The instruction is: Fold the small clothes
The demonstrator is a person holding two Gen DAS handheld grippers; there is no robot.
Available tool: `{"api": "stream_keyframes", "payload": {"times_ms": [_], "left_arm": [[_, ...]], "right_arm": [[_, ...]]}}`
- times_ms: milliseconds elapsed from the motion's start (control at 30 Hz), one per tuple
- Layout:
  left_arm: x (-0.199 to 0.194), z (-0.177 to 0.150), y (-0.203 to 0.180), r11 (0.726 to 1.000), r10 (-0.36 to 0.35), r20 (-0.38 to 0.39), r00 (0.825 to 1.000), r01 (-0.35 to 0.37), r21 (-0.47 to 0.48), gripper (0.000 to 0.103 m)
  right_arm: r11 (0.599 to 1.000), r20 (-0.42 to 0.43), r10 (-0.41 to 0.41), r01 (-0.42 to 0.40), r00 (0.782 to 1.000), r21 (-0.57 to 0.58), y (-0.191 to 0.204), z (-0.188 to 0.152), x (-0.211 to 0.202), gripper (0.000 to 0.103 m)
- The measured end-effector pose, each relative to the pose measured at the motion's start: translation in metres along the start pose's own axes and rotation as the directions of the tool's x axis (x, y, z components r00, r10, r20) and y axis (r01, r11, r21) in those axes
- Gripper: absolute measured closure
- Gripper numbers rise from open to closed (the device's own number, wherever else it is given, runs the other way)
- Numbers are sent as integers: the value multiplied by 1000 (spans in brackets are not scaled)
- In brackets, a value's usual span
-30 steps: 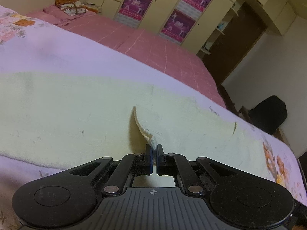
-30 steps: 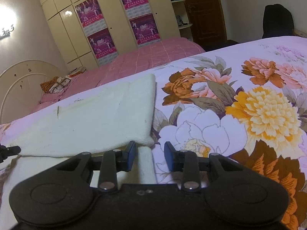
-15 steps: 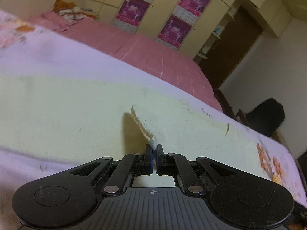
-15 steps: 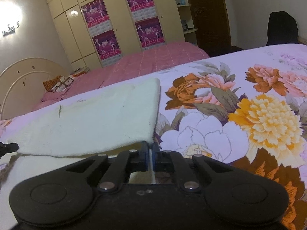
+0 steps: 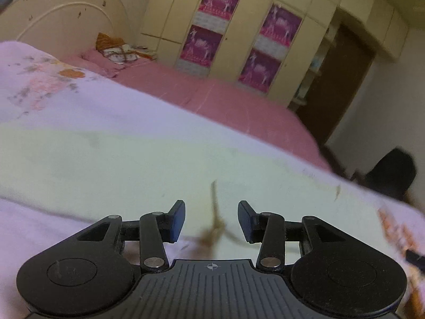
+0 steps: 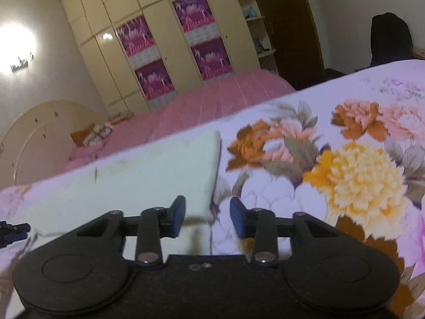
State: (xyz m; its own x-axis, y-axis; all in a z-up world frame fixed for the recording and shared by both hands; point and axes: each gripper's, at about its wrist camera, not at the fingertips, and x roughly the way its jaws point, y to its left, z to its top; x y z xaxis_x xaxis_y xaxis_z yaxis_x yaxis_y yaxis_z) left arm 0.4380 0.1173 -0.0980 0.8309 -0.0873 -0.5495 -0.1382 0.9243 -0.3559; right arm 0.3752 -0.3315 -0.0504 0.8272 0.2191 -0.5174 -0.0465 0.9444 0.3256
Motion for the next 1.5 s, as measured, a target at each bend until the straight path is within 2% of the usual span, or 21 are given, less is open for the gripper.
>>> {"api": "stream_keyframes", "payload": {"times_ms": [167, 233, 267, 300, 367, 433, 633, 833, 867, 900, 933, 967, 1067, 1100, 1200, 1233, 1267, 1300, 1333, 1400, 1500], "left_arm": [[33, 2, -30, 994, -65, -67, 996, 71, 82, 60], [54, -4, -33, 992, -25, -140, 990, 42, 121, 60], [54, -5, -33, 988, -23, -115, 993, 41, 151, 60], [54, -2, -37, 983, -13, -121, 993, 35, 180, 60], [50, 7, -44, 972, -7, -79, 997, 26, 235, 60], [53, 15, -47, 970, -27, -60, 998, 41, 238, 60], [80, 27, -62, 969, -43, -76, 996, 60, 238, 60], [89, 13, -74, 968, -23, -90, 996, 44, 249, 60], [90, 11, -74, 965, -15, -89, 996, 38, 260, 60], [91, 8, -76, 959, -9, -83, 996, 32, 282, 60], [90, 6, -76, 951, -3, -77, 997, 26, 308, 60], [89, 5, -78, 944, 3, -72, 997, 21, 329, 60], [80, 10, -86, 934, 29, -50, 998, -9, 357, 60], [75, 11, -90, 929, 25, -27, 999, -13, 369, 60], [69, 9, -110, 921, -28, 6, 1000, 23, 388, 60], [71, 8, -121, 917, -41, -2, 999, 38, 396, 56], [74, 5, -130, 912, -55, -16, 998, 57, 406, 37], [76, 1, -139, 906, -65, -30, 997, 72, 418, 25], [79, -4, -147, 896, -73, -50, 996, 87, 436, 18], [84, -14, -154, 877, -57, -92, 994, 93, 471, 18], [73, -13, -140, 883, -26, -60, 998, 51, 466, 18]], "right_arm": [[1000, -22, -6, 6, 1000, -27, 11, 13, 24, 83], [997, -62, -10, 5, 998, -76, 19, 10, 40, 86], [993, -104, -48, 36, 993, -117, 20, 5, 50, 88], [988, -117, -78, 62, 990, -140, 17, 2, 57, 87], [995, -106, -49, 40, 993, -89, 5, 8, 53, 77], [998, -46, -17, 15, 999, -54, -6, 19, 48, 74], [995, -29, 15, -12, 999, 96, -27, 55, 89, 76], [975, -86, 80, -61, 993, 212, -46, 68, 135, 73], [973, -93, 91, -69, 991, 221, -48, 67, 137, 81], [974, -98, 100, -78, 990, 213, -48, 67, 139, 96], [985, -107, 77, -58, 991, 165, -43, 67, 140, 96], [995, -124, 19, -7, 992, 96, -38, 64, 144, 99], [999, -110, -26, 30, 994, 33, -28, 63, 139, 98], [998, -98, -65, 66, 993, 6, -22, 64, 135, 92], [995, -18, -85, 84, 996, -46, -7, 69, 116, 91], [994, -16, -74, 72, 997, -78, 1, 68, 115, 91], [990, -26, -73, 70, 997, -123, 11, 65, 115, 90], [983, -38, -87, 80, 995, -166, 18, 60, 118, 90], [975, -54, -108, 95, 993, -201, 23, 56, 122, 90], [961, -87, -153, 127, 984, -246, 28, 46, 126, 89], [944, -69, -168, 141, 983, -300, 28, 37, 109, 85]]}}
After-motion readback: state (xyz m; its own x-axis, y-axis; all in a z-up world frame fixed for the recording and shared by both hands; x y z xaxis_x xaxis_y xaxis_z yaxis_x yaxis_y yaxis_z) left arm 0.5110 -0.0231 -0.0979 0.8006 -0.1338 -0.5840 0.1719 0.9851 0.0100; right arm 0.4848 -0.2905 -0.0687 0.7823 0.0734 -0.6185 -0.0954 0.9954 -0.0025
